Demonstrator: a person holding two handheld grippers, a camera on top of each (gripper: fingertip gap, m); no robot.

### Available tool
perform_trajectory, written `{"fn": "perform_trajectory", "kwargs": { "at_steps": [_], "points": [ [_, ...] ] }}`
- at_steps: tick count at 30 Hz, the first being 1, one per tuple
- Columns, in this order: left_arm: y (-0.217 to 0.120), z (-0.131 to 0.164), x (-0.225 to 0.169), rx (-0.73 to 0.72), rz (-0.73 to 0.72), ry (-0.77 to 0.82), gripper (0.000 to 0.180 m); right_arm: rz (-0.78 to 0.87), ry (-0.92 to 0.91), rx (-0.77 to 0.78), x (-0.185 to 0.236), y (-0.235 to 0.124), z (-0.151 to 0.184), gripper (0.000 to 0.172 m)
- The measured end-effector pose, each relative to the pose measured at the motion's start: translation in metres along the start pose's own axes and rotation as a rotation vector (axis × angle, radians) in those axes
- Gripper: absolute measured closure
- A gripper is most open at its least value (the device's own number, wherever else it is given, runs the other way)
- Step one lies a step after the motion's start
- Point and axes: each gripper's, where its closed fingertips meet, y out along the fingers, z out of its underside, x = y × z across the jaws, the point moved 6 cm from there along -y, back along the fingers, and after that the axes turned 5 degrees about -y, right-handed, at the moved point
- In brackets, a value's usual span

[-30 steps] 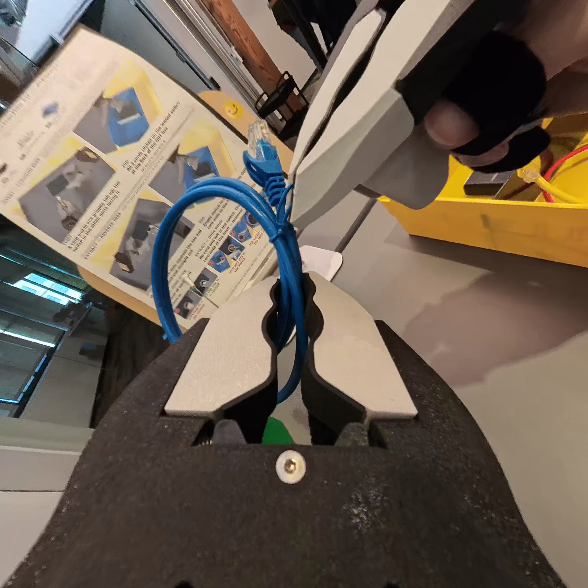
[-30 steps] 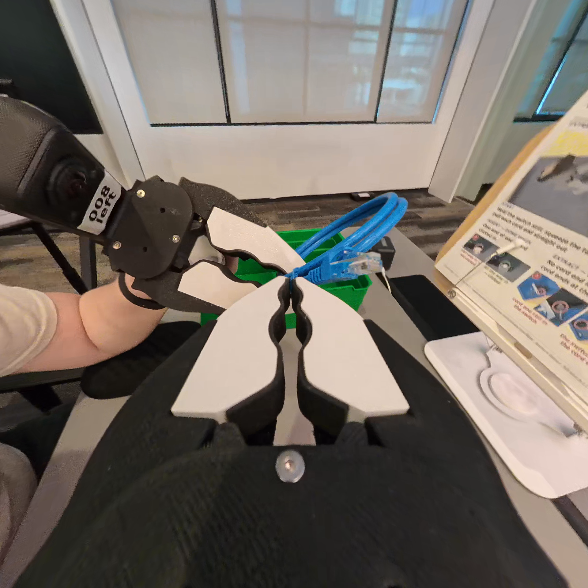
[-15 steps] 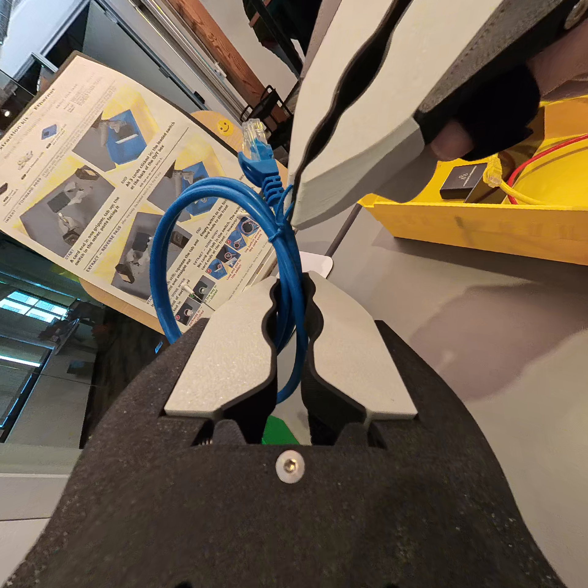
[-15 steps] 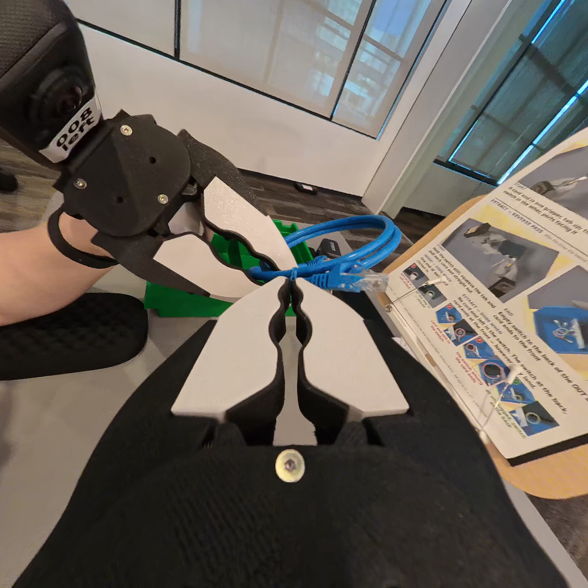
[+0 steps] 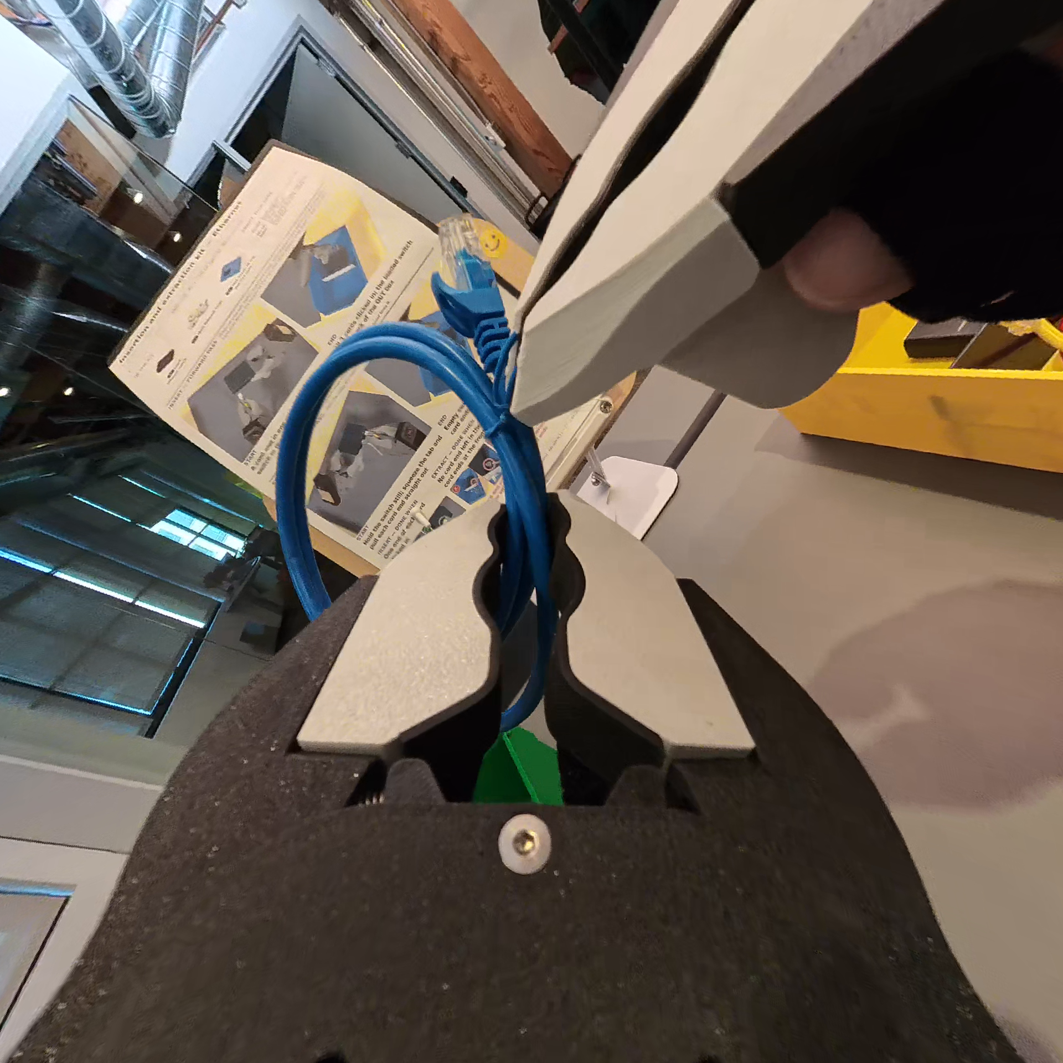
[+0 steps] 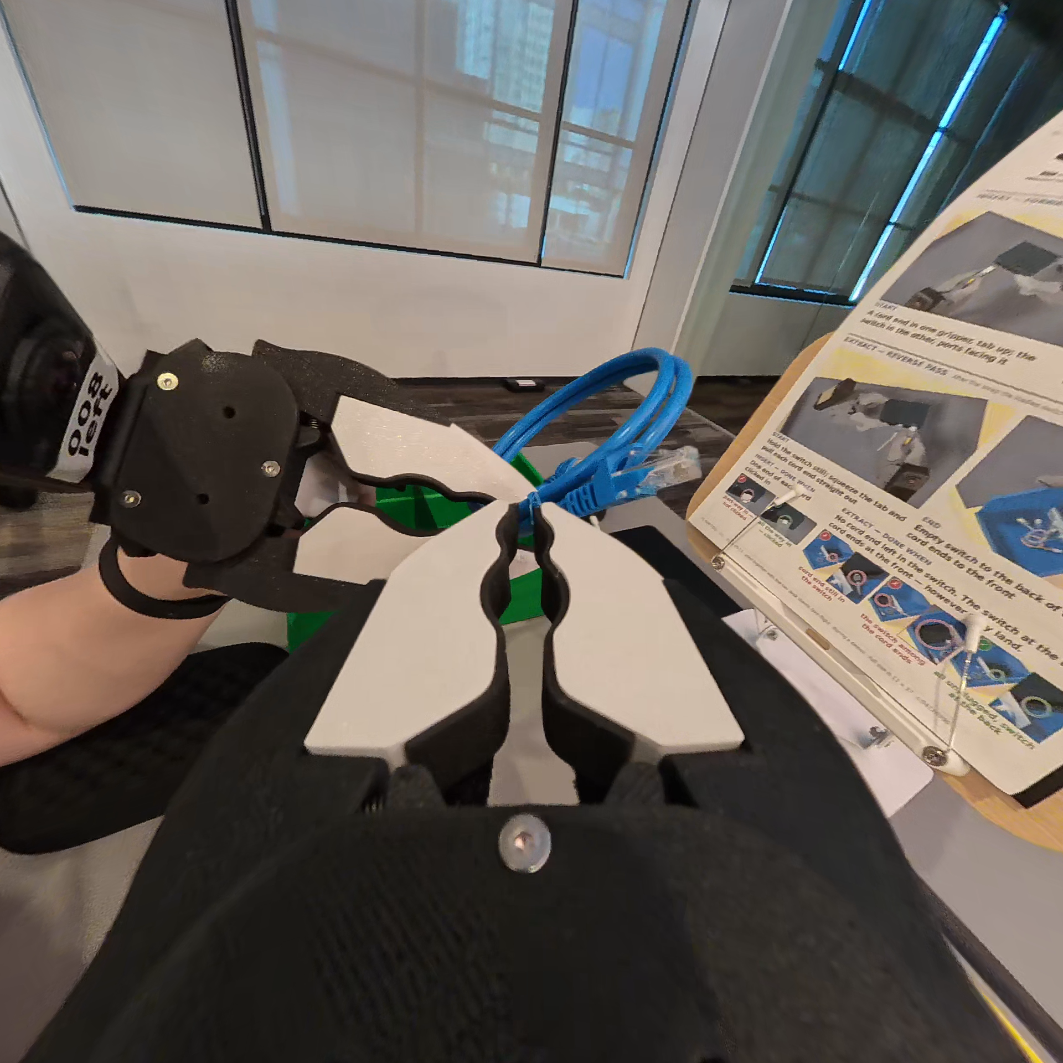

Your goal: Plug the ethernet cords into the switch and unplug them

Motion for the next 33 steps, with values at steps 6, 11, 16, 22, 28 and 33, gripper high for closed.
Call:
{"fn": "perform_trajectory", "kwargs": {
  "at_steps": [6,11,16,22,28,33],
  "points": [
    [-0.003,-0.003,0.0,-0.024,0.002,-0.015,0.169,0.024,-0.025,-0.008,0.003,-0.002,-0.004,0.168],
    [-0.004,-0.004,0.001,-0.032,0.023,-0.053,0.169,0.059,-0.123,-0.008,0.005,-0.002,-0.006,0.17],
    [-0.002,-0.003,0.002,-0.023,-0.003,-0.07,0.169,0.13,-0.203,-0.029,0.008,0.002,-0.006,0.17],
    [-0.002,-0.003,0.003,-0.009,-0.038,-0.071,0.169,0.145,-0.159,-0.074,0.008,0.006,-0.005,0.169],
    [-0.002,-0.006,0.0,-0.008,-0.097,-0.015,0.168,0.183,-0.238,-0.103,0.01,0.005,-0.006,0.171],
    [-0.004,-0.008,0.0,-0.039,-0.062,-0.049,0.168,0.136,-0.23,-0.089,0.011,0.001,-0.009,0.169]
  ]
}}
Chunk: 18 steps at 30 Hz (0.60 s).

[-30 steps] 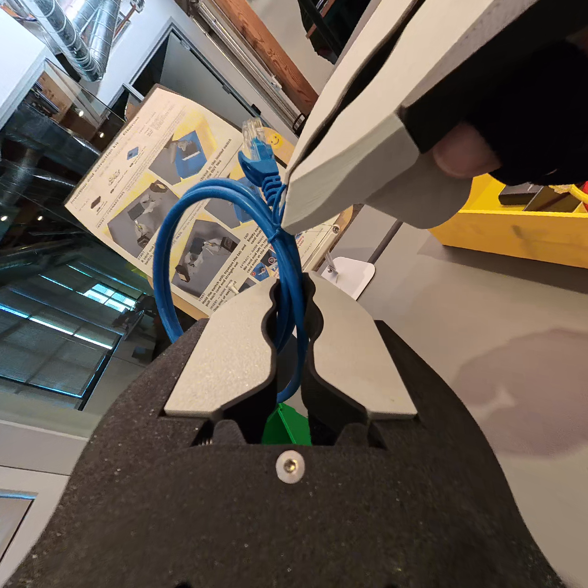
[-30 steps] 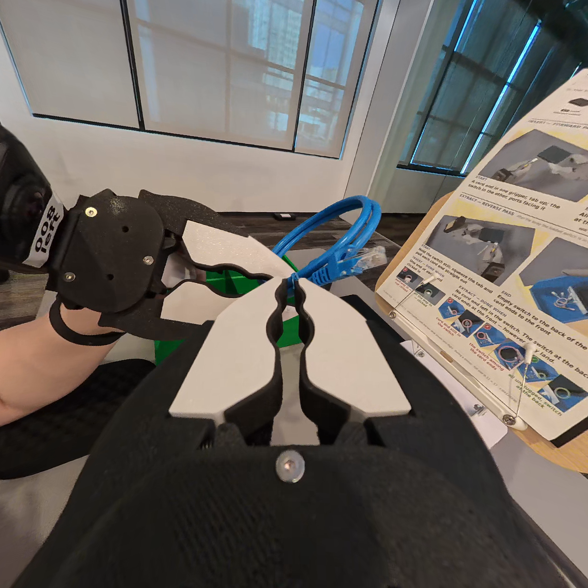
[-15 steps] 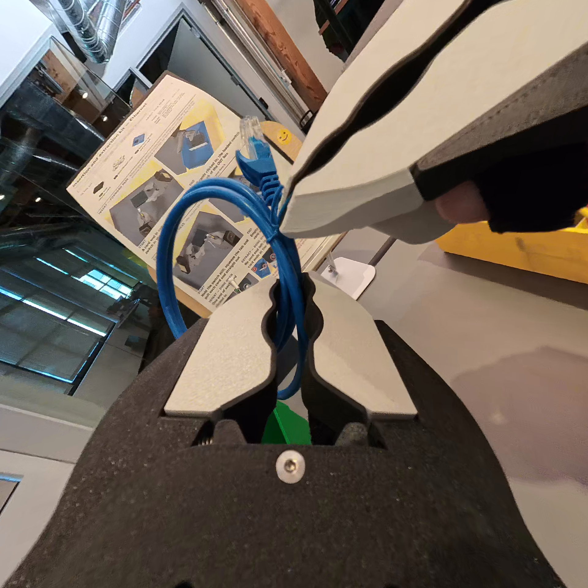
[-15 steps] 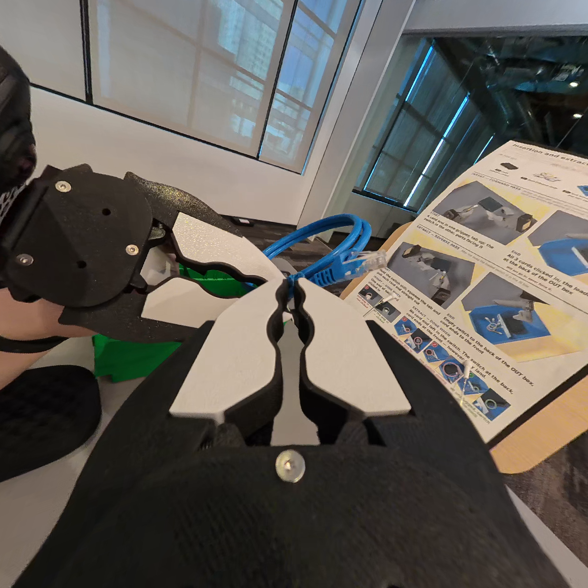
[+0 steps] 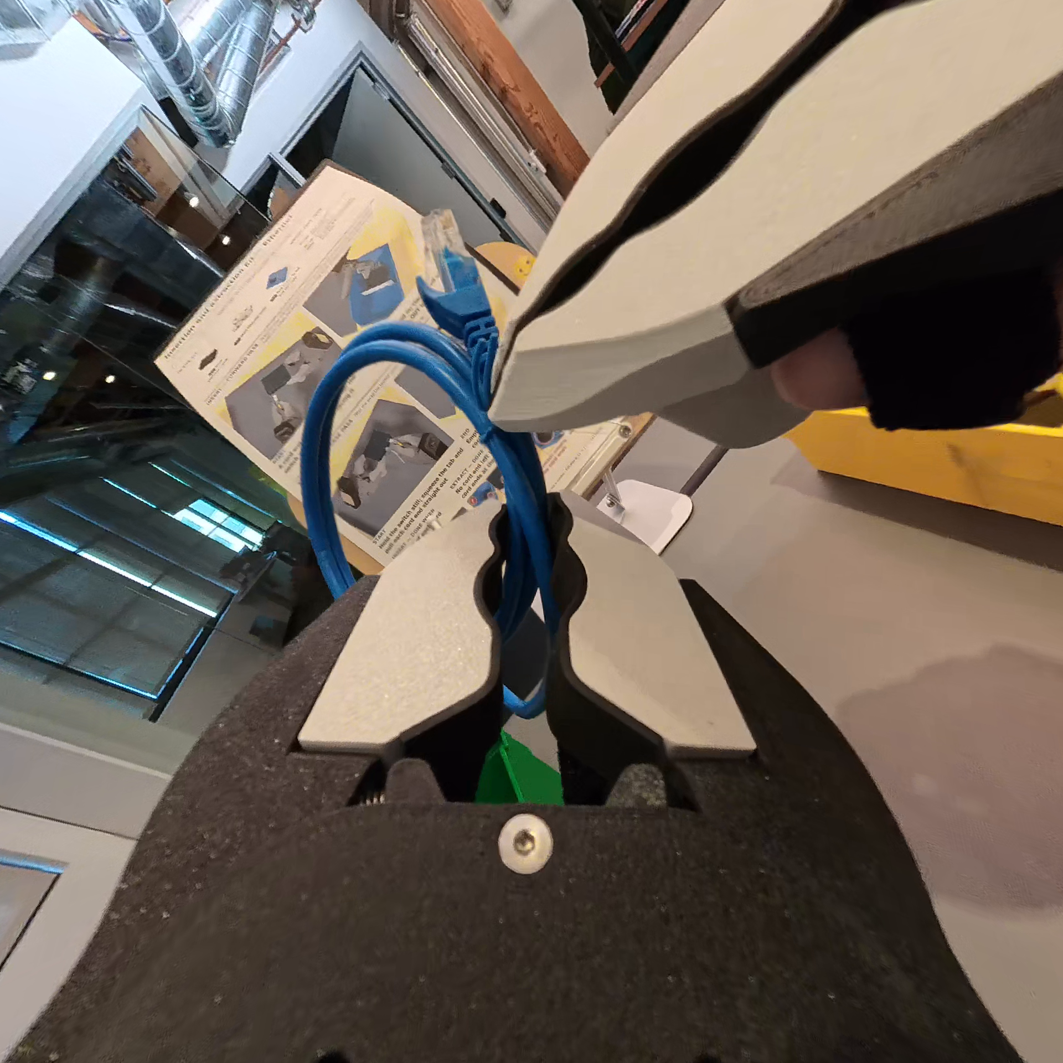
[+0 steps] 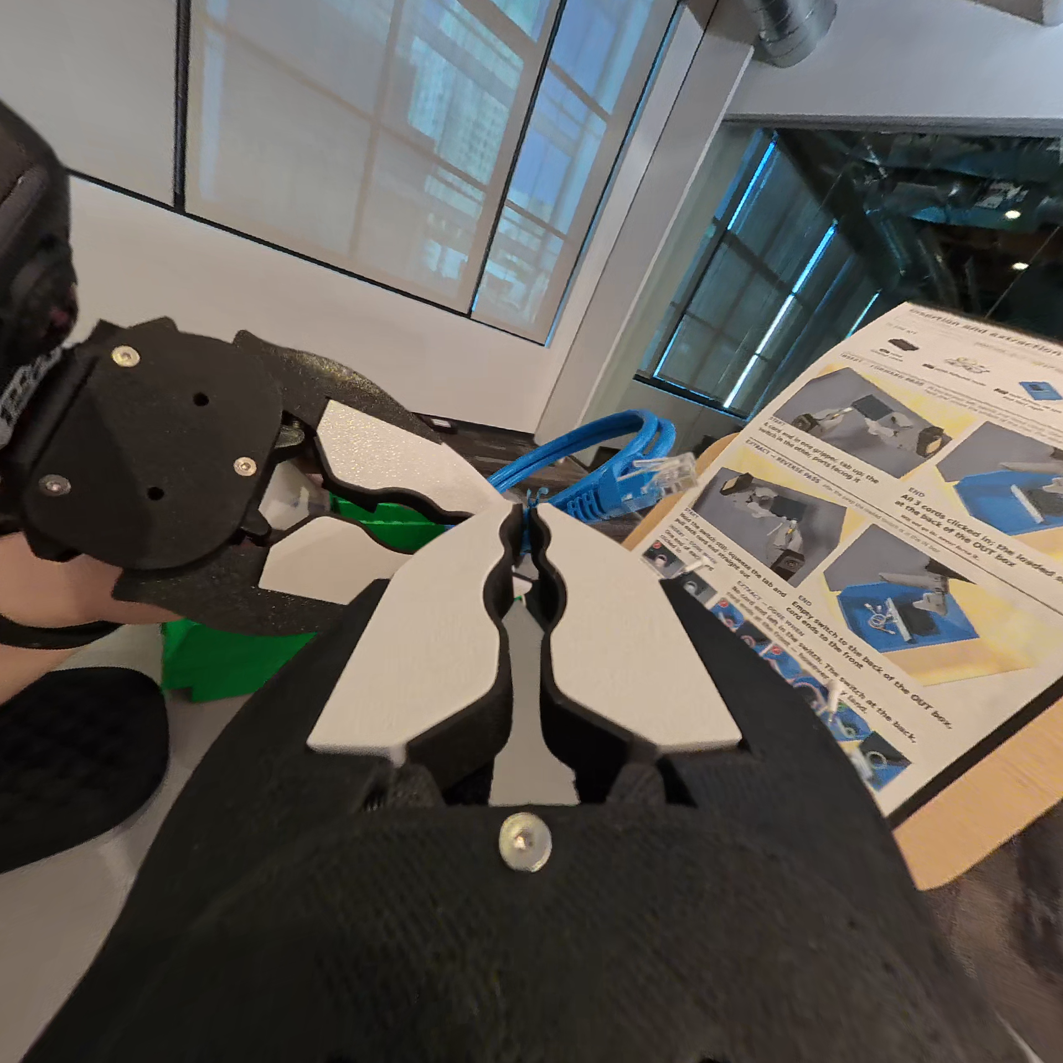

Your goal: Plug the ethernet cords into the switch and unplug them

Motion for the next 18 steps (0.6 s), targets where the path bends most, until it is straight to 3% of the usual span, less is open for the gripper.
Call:
{"fn": "perform_trajectory", "kwargs": {
  "at_steps": [18],
  "points": [
    [-0.008,-0.01,0.005,-0.089,-0.097,-0.055,0.169,0.214,-0.145,-0.135,0.014,-0.002,-0.015,0.155]
  ]
}}
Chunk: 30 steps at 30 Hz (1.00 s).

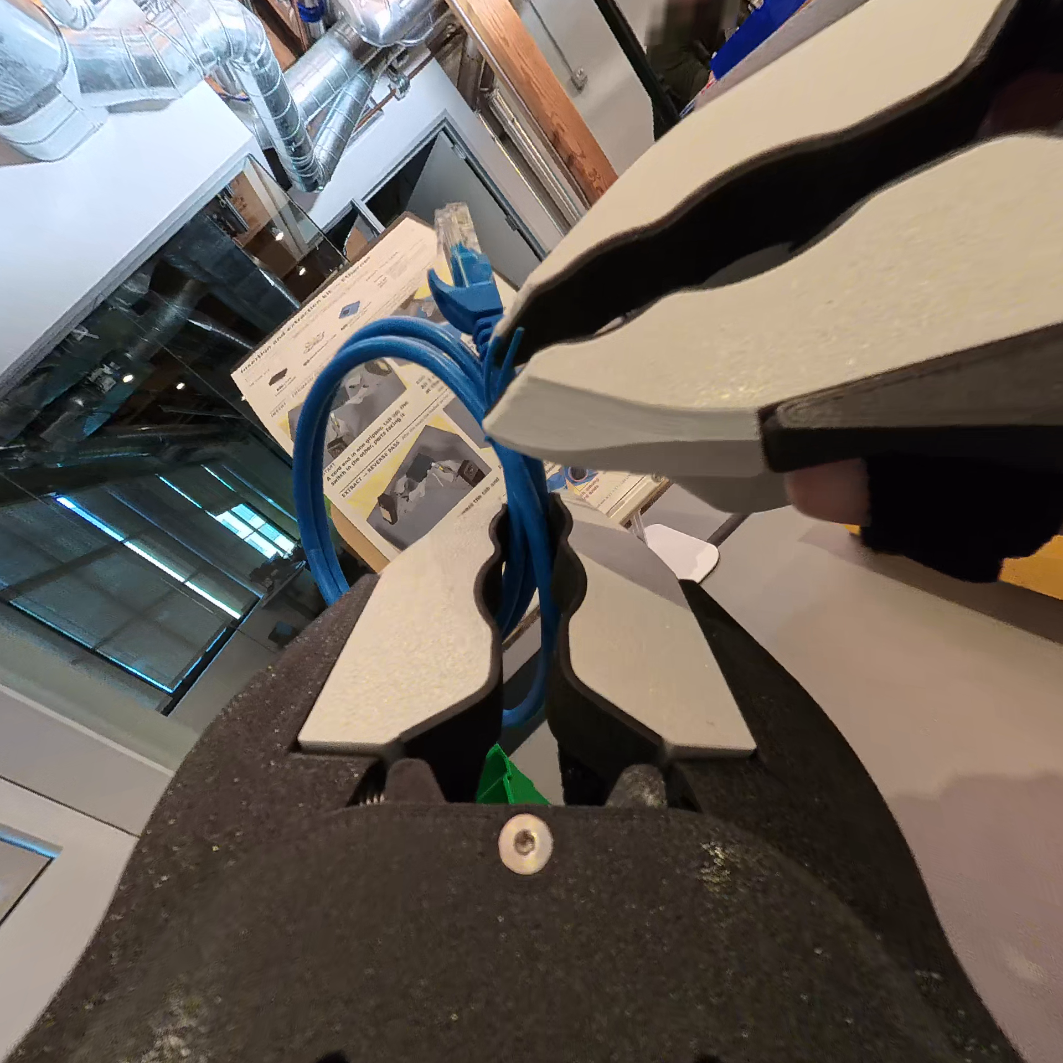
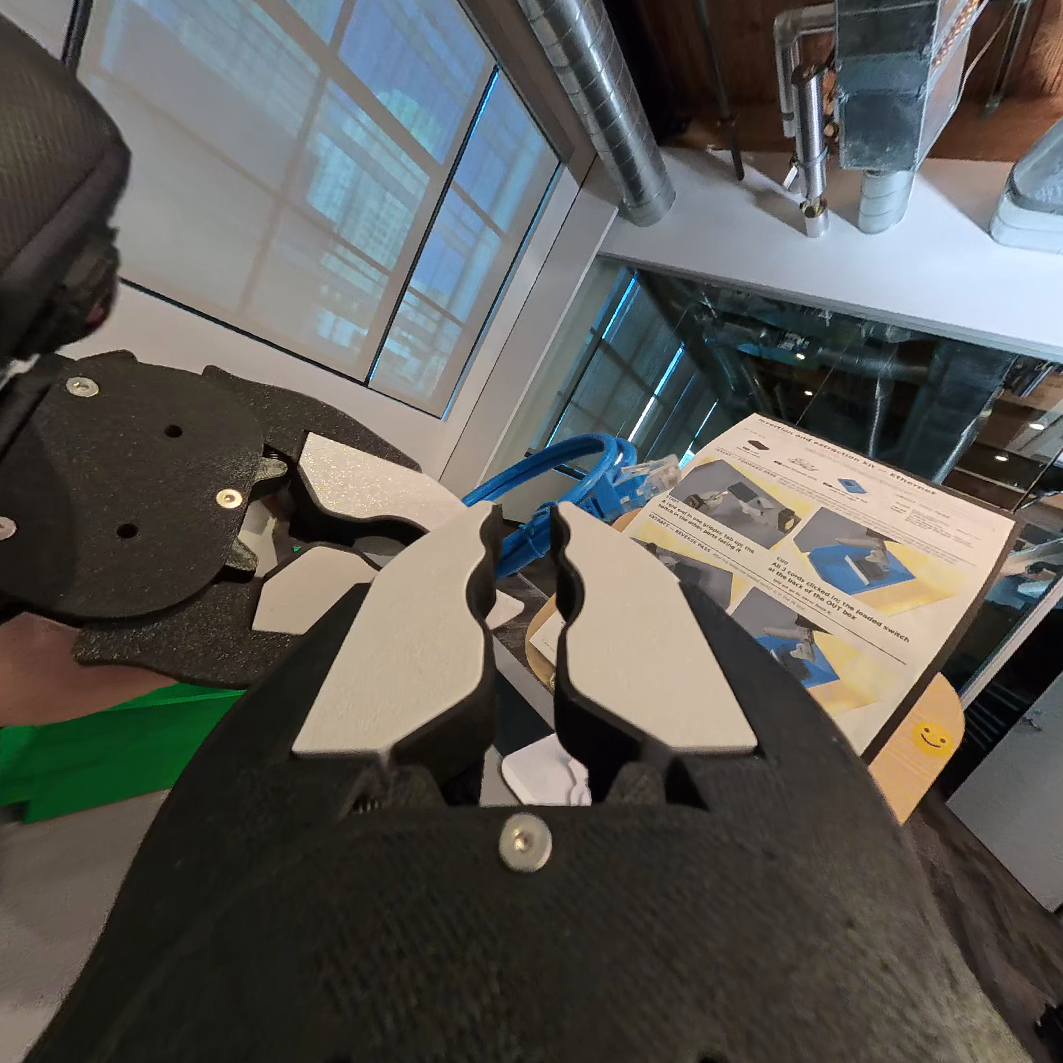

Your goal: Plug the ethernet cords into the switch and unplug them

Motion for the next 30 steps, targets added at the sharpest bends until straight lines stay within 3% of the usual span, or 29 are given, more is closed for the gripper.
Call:
{"fn": "perform_trajectory", "kwargs": {
  "at_steps": [9,12,16,19,24,27,30],
  "points": [
    [-0.003,-0.004,-0.005,-0.023,0.031,0.033,0.169,-0.07,0.02,-0.028,-0.007,-0.002,0.004,0.169],
    [-0.004,-0.002,-0.005,-0.004,0.095,0.055,0.169,-0.193,-0.038,-0.027,-0.008,-0.004,0.007,0.169],
    [-0.012,0.003,-0.016,0.062,0.45,0.01,0.169,-0.539,-0.173,-0.024,-0.011,-0.026,0.018,0.17],
    [-0.02,0.008,-0.039,0.137,0.693,0.022,0.169,-0.709,-0.395,-0.041,-0.005,-0.05,0.031,0.17],
    [-0.013,0.03,-0.073,0.281,0.895,0.042,0.169,-0.856,-0.582,0.236,0.007,-0.068,0.053,0.17],
    [-0.004,0.034,-0.077,0.279,0.864,0.038,0.169,-0.759,-0.66,0.31,0.004,-0.064,0.055,0.169],
    [0.009,0.028,-0.054,0.217,0.599,0.017,0.169,-0.5,-0.612,0.243,-0.015,-0.048,0.038,0.164]
  ]
}}
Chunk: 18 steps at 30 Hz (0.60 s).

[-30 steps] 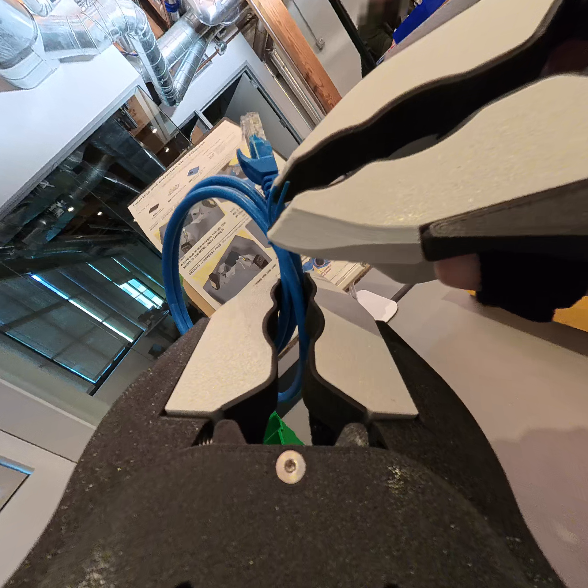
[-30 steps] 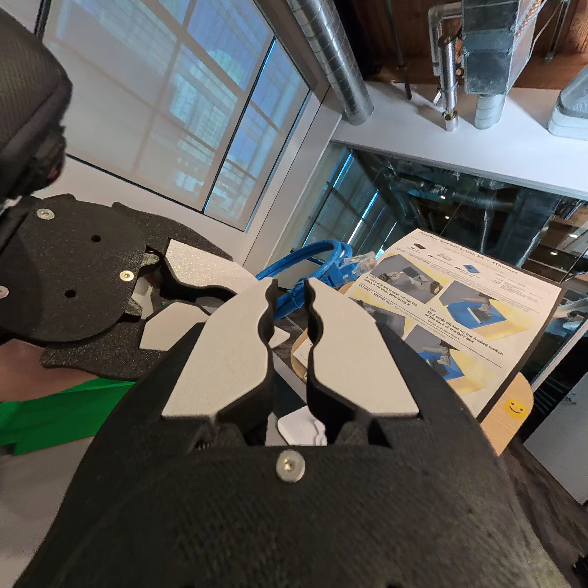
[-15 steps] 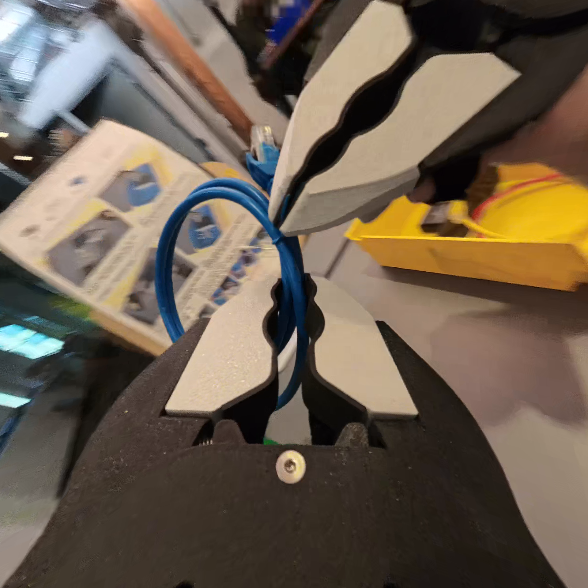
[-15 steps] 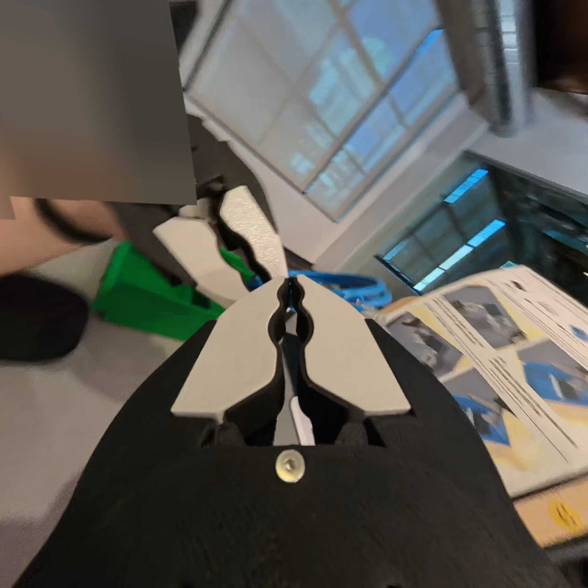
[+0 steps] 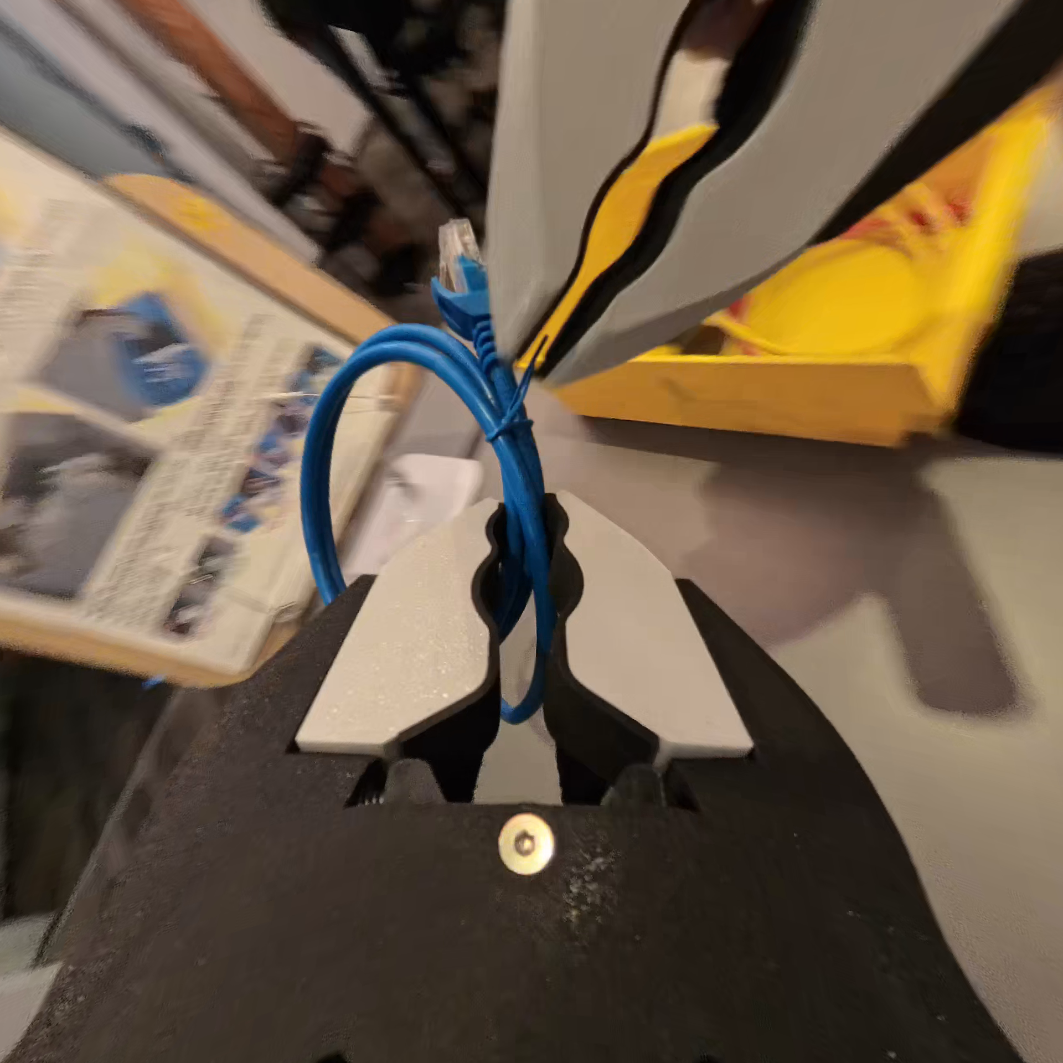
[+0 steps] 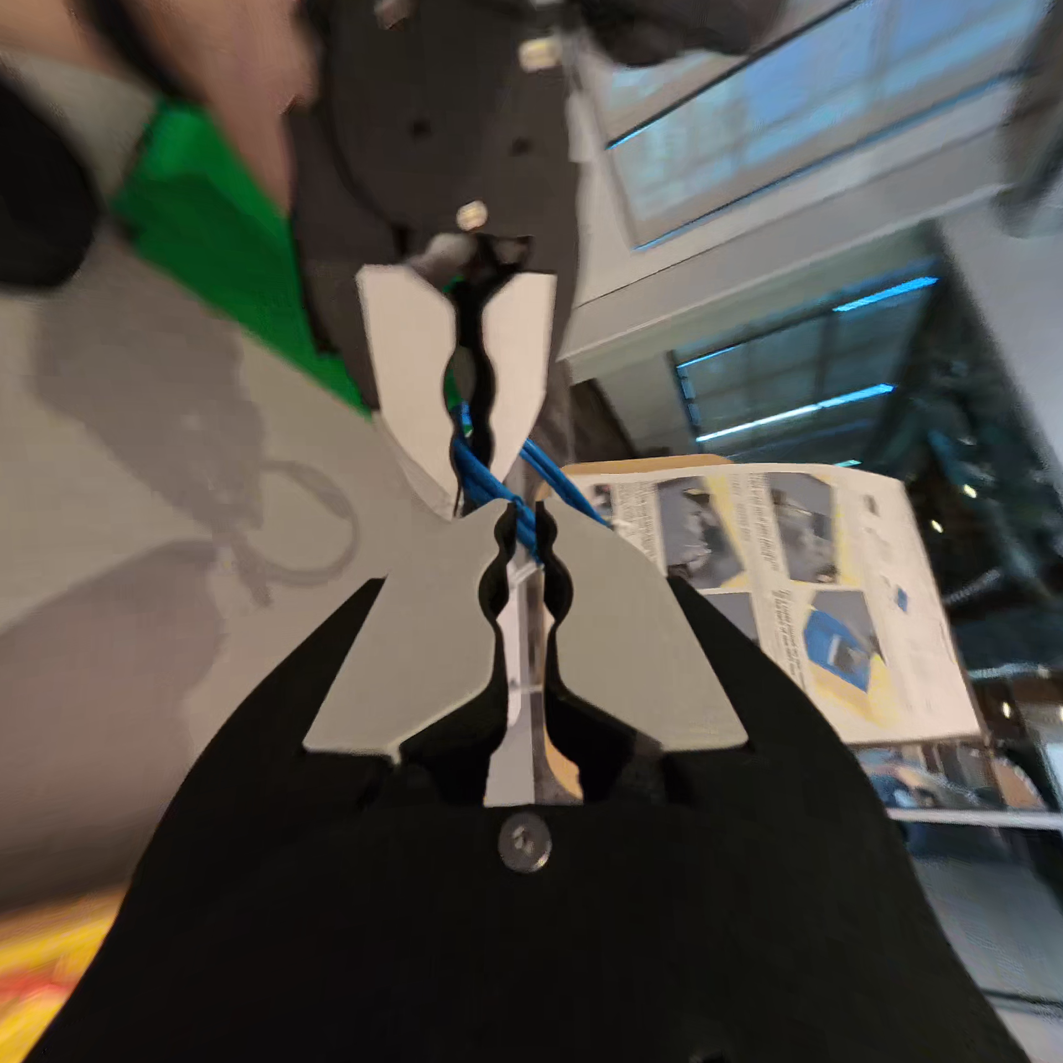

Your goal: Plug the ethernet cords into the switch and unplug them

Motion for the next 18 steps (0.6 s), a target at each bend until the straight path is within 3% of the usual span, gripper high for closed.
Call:
{"fn": "perform_trajectory", "kwargs": {
  "at_steps": [4,7,11,18],
  "points": [
    [-0.021,-0.004,0.039,-0.088,-0.48,0.022,0.169,0.223,0.476,-0.22,-0.042,-0.004,-0.014,0.146],
    [-0.034,-0.008,0.048,-0.114,-0.709,0.082,0.169,0.176,0.795,-0.351,-0.043,0.015,-0.02,0.138],
    [-0.036,-0.011,0.046,-0.129,-0.806,0.124,0.169,0.212,0.976,-0.374,-0.035,0.041,-0.018,0.148],
    [-0.034,-0.012,0.044,-0.108,-0.897,0.237,0.169,-0.045,1.313,-0.573,-0.028,0.051,-0.017,0.154]
  ]
}}
